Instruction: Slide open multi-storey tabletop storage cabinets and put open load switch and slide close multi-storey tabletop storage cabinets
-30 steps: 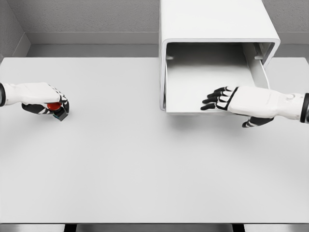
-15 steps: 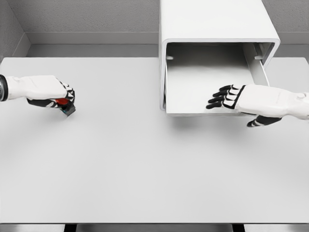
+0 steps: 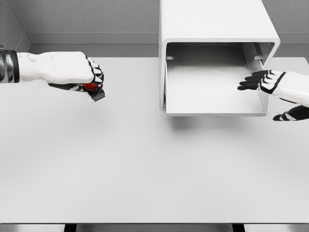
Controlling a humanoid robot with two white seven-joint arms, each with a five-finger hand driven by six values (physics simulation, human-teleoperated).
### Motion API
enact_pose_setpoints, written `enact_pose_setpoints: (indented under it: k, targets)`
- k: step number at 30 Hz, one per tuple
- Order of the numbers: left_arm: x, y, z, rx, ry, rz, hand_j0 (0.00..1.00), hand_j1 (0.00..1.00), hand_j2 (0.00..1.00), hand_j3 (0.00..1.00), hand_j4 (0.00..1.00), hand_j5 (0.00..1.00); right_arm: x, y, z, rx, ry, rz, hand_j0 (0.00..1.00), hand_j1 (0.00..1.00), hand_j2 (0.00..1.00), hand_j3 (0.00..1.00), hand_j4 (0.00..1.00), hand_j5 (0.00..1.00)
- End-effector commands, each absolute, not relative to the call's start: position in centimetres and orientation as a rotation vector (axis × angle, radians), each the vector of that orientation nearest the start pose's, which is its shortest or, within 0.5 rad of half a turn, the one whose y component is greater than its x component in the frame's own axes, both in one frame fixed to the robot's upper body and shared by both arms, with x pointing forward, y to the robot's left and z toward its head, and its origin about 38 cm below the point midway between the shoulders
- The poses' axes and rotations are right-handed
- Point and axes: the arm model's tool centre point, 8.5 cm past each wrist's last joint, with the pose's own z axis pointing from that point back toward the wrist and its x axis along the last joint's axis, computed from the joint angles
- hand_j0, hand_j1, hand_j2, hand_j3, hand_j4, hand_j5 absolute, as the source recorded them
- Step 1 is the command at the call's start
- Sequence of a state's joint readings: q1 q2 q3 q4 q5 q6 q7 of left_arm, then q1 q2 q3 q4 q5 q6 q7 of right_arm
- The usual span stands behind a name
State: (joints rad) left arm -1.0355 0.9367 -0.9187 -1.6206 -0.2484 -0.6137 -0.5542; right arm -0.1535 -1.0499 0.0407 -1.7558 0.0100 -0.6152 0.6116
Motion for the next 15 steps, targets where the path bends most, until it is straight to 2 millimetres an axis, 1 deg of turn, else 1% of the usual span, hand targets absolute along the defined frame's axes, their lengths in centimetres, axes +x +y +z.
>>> enact_pose_setpoints:
  k: [1,3,4,5,6,7,9,10,11,13,14,15]
  targets:
    - [41.8,23.9,32.6,-0.479,1.819,2.816,0.39,0.39,0.39,0.39,0.39,0.39,34.1,-39.5,33.2,-0.480,-1.679,1.818,1.00,1.00,1.00,1.00,1.00,1.00]
    - [41.5,21.5,33.8,-0.439,1.831,2.737,0.39,0.39,0.39,0.39,0.39,0.39,32.8,-41.6,33.5,-0.520,-1.673,1.752,1.00,1.00,1.00,1.00,1.00,1.00]
    - [41.2,20.5,33.9,-0.416,1.835,2.706,0.39,0.39,0.39,0.39,0.39,0.39,32.2,-42.6,33.8,-0.554,-1.668,1.727,1.00,1.00,1.00,1.00,1.00,1.00]
    - [41.0,19.5,34.9,-0.418,1.835,2.662,0.39,0.39,0.39,0.39,0.39,0.39,31.7,-43.3,33.9,-0.572,-1.661,1.708,1.00,1.00,1.00,1.00,1.00,1.00]
    - [41.0,18.5,35.6,-0.412,1.841,2.627,0.39,0.39,0.39,0.39,0.39,0.39,31.6,-43.6,33.8,-0.574,-1.654,1.703,1.00,1.00,1.00,1.00,1.00,1.00]
    - [40.9,16.8,36.4,-0.393,1.846,2.576,0.39,0.39,0.39,0.39,0.39,0.39,31.5,-43.6,33.4,-0.564,-1.647,1.701,1.00,1.00,1.00,1.00,1.00,1.00]
    - [40.6,14.7,37.0,-0.356,1.855,2.516,0.39,0.39,0.39,0.39,0.39,0.39,31.0,-43.8,31.4,-0.510,-1.599,1.697,1.00,1.00,1.00,1.00,1.00,1.00]
    - [40.6,13.9,37.5,-0.350,1.858,2.492,0.39,0.39,0.39,0.39,0.39,0.39,30.7,-43.9,30.5,-0.486,-1.576,1.695,0.99,0.99,0.99,0.99,0.99,0.99]
    - [40.4,13.1,38.0,-0.343,1.860,2.467,0.39,0.39,0.39,0.39,0.39,0.39,30.5,-44.0,29.8,-0.466,-1.559,1.693,0.85,0.85,0.85,0.85,0.85,0.85]
    - [40.2,11.9,38.7,-0.329,1.861,2.429,0.39,0.39,0.39,0.39,0.39,0.39,29.9,-44.0,28.3,-0.423,-1.521,1.694,0.64,0.64,0.64,0.64,0.64,0.64]
    - [40.1,11.1,38.8,-0.311,1.866,2.409,0.39,0.39,0.39,0.39,0.39,0.39,29.7,-44.0,27.6,-0.401,-1.501,1.693,0.60,0.60,0.60,0.60,0.60,0.60]
    - [39.9,10.3,38.8,-0.292,1.870,2.393,0.39,0.39,0.39,0.39,0.39,0.39,29.4,-44.0,26.9,-0.384,-1.484,1.694,0.58,0.58,0.58,0.58,0.58,0.58]
